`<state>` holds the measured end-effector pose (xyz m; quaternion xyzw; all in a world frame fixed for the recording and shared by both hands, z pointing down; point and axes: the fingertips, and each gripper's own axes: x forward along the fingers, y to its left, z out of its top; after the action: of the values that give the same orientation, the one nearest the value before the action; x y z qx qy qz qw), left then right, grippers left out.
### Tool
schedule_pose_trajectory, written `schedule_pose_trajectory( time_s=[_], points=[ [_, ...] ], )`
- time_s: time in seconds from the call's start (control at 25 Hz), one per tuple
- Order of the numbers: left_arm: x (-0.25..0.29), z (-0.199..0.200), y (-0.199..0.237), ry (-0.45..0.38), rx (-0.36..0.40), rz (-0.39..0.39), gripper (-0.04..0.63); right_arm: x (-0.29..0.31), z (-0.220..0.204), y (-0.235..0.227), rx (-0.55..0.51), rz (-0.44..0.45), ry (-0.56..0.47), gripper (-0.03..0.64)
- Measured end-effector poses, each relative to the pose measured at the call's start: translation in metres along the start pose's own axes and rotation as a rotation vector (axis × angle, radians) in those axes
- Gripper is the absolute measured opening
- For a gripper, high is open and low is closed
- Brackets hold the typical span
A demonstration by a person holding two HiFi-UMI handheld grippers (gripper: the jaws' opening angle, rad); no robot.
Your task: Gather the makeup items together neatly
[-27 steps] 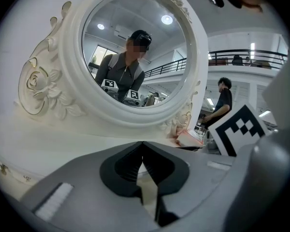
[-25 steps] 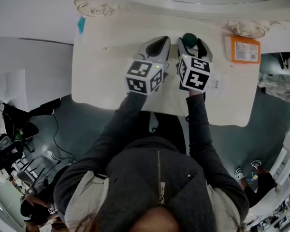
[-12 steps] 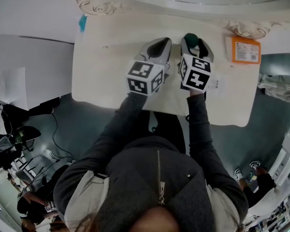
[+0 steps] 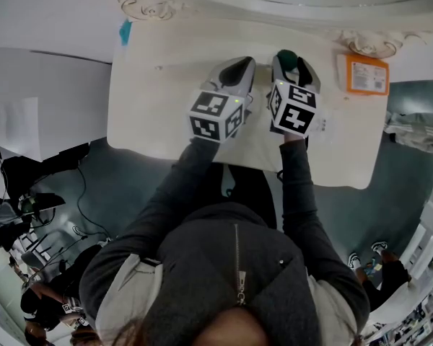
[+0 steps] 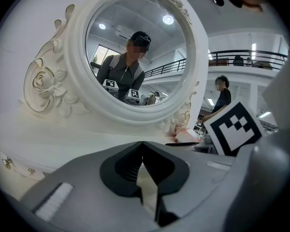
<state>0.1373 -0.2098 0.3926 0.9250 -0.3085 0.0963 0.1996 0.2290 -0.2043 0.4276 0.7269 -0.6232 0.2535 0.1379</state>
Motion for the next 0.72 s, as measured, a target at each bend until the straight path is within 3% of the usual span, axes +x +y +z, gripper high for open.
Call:
schedule_pose_trajectory(
  time_s=[0.72],
  points=[
    [-0.0034, -0.0011, -0.0041, 0.0, 0.006, 0.004, 0.009, -0.0067, 0.0058, -0.0026, 0.005, -0.001, -0.027, 0.216]
  ],
)
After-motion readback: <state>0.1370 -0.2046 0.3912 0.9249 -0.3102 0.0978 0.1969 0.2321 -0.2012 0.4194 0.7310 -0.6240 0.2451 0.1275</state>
